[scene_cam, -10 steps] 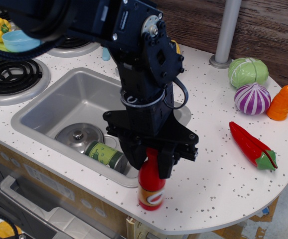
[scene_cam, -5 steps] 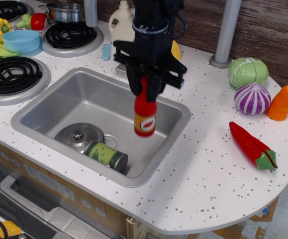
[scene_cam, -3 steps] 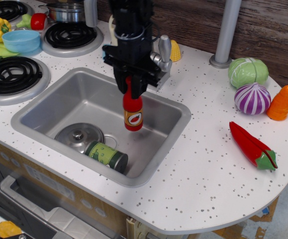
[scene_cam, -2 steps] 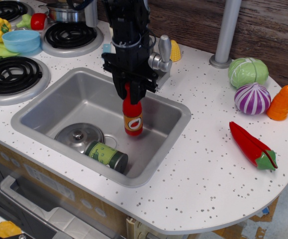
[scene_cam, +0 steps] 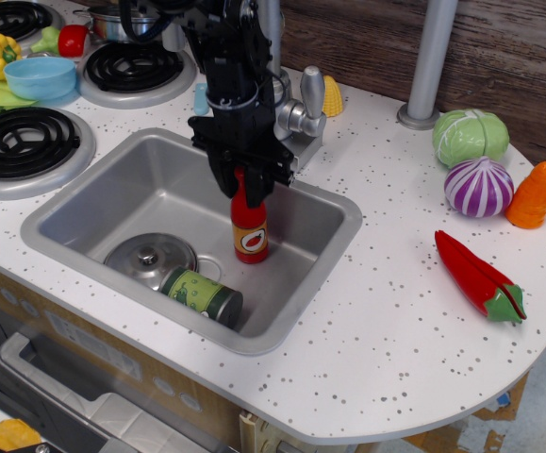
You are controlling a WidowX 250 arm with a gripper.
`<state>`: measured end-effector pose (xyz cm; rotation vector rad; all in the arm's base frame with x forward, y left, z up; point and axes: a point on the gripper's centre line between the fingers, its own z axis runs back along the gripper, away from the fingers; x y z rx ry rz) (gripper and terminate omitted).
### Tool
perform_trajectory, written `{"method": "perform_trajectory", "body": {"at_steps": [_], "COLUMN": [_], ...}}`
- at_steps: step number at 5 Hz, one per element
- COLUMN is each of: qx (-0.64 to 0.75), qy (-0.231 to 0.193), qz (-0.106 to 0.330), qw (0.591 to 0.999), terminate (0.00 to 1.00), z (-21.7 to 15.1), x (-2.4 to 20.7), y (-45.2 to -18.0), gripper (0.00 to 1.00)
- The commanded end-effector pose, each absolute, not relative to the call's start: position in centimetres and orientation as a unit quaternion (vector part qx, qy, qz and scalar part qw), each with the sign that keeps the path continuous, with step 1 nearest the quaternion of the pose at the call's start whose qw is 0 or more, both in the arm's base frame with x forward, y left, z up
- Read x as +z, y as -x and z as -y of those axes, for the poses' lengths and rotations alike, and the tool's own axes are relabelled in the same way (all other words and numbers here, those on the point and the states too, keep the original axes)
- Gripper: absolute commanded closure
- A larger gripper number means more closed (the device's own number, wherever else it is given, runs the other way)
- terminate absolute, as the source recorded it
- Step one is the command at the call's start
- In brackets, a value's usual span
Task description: Put red bottle in sink
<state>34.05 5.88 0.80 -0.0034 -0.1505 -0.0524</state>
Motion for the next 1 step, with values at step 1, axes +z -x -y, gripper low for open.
{"method": "perform_trajectory", "body": {"at_steps": [1], "qx": [-0.035], "qy": [-0.004], "qz": [0.094], "qw": [0.995], "terminate": [1.0], "z": [-6.25], "x": [2.02], "y": [-34.52], "gripper": [0.0]}}
